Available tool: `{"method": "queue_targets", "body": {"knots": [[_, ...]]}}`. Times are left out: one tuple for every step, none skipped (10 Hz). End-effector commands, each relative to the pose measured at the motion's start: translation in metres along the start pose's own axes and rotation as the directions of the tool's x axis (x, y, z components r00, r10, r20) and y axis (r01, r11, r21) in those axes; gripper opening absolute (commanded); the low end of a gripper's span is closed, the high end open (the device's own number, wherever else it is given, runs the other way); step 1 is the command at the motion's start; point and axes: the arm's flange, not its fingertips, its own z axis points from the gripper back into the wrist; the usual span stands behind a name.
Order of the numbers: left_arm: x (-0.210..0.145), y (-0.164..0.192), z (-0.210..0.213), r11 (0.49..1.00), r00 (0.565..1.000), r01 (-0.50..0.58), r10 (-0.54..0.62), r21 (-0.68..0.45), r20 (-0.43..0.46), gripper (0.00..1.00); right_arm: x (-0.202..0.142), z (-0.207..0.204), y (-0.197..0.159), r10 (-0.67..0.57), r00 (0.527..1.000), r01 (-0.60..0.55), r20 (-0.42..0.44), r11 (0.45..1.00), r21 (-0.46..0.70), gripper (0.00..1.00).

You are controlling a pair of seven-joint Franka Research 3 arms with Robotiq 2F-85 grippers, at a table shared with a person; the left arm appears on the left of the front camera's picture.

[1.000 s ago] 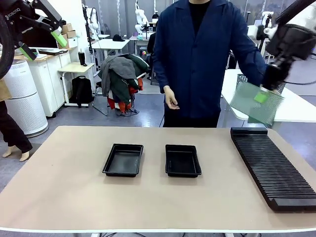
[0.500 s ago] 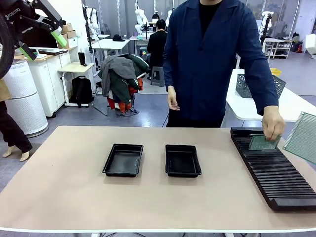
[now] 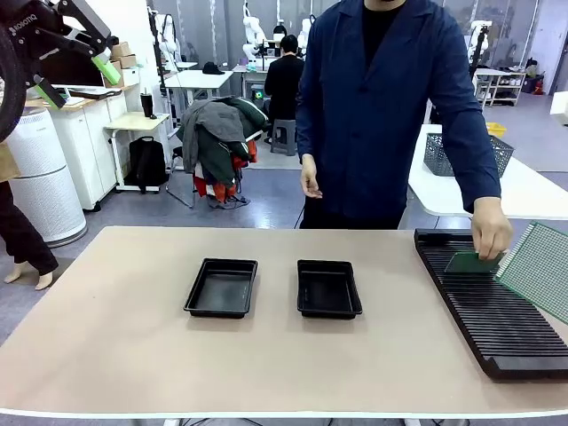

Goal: Inspect and transfer BCBs to ESD trays.
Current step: Pick up the Blank PCB from the PCB Rack and place it in the left ESD tray.

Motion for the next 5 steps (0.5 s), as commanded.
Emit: {"method": "queue_targets", "body": {"knots": [[-0.0006,0.0005,-0.0012,1.000,1.000,0.003,-0.004,-0.010,-0.003,1.00,-0.0006,0.0017,0.0018,0.003,1.000,-0.003,-0.009,1.000,-0.002,0.03],[-0.0006,0.0005,-0.0012,1.000,1.000,0.003,-0.004,-0.010,-0.003,1.00,-0.0006,0.0017,0.0018,0.003,1.000,-0.003,-0.009,1.000,-0.002,0.03],[-0.0006,0.0005,-0.0012,1.000,1.000,0.003,-0.004,-0.010,-0.003,1.00,-0.0006,0.0017,0.0018,0.003,1.000,-0.003,-0.009,1.000,-0.002,0.03],[-0.0006,0.0005,-0.0012,1.000,1.000,0.003,-0.004,-0.010,-0.003,1.00,-0.0006,0.0017,0.0018,0.003,1.000,-0.003,-0.009,1.000,-0.002,0.03],[-0.0006,0.0005,-0.0012,1.000,1.000,0.003,-0.004,-0.010,-0.003,1.00,-0.0006,0.0017,0.0018,0.003,1.000,-0.003,-0.009,1.000,-0.002,0.03]]}}
